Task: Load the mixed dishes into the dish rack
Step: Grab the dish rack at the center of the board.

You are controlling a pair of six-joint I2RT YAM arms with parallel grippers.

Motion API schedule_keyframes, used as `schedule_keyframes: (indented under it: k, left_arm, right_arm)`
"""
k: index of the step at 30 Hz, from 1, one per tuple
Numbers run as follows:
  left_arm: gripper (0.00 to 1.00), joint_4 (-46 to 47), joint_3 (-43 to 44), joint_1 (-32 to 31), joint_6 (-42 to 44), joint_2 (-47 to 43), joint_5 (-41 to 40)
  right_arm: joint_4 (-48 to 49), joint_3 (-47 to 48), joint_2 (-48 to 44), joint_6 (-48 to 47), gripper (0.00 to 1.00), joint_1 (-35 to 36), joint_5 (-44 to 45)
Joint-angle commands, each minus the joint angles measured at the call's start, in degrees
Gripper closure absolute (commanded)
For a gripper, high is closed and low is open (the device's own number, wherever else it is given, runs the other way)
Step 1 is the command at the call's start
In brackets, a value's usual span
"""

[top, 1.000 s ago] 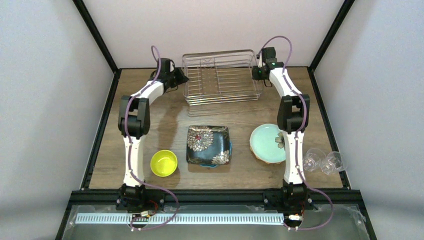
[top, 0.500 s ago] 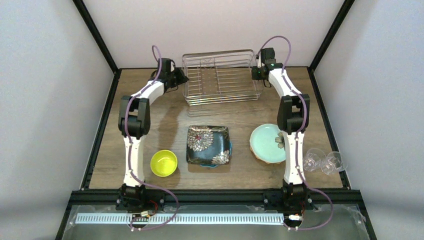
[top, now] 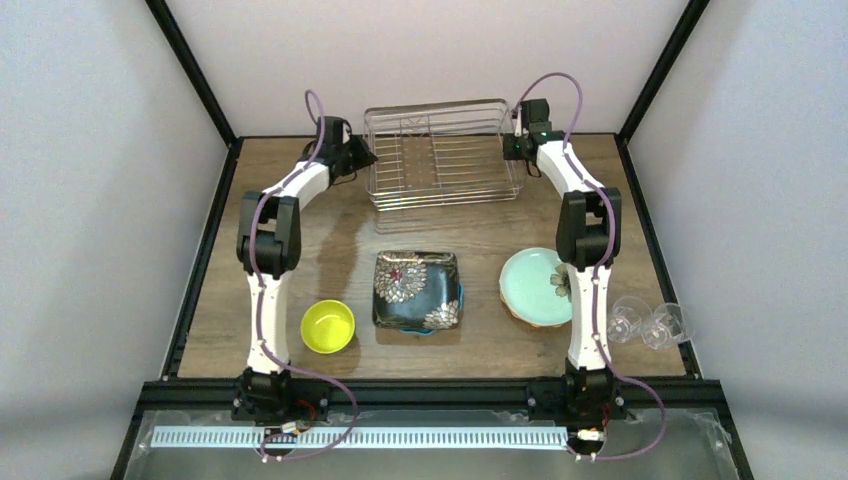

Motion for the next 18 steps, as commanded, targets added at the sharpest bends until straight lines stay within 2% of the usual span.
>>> schedule_keyframes:
  k: [1, 18]
  left_arm:
    - [0.97, 3.97, -0.57, -1.33, -3.71, -6.32, 7.21]
    - [0.97, 5.56, -1.41, -1.40, -3.96, -10.02, 5.75]
  right_arm:
    - [2.31, 0.15, -7.71, 2.16, 0.99, 2.93, 5.02]
    - [4.66, 0.12, -9.91, 1.79, 0.99, 3.74, 4.64]
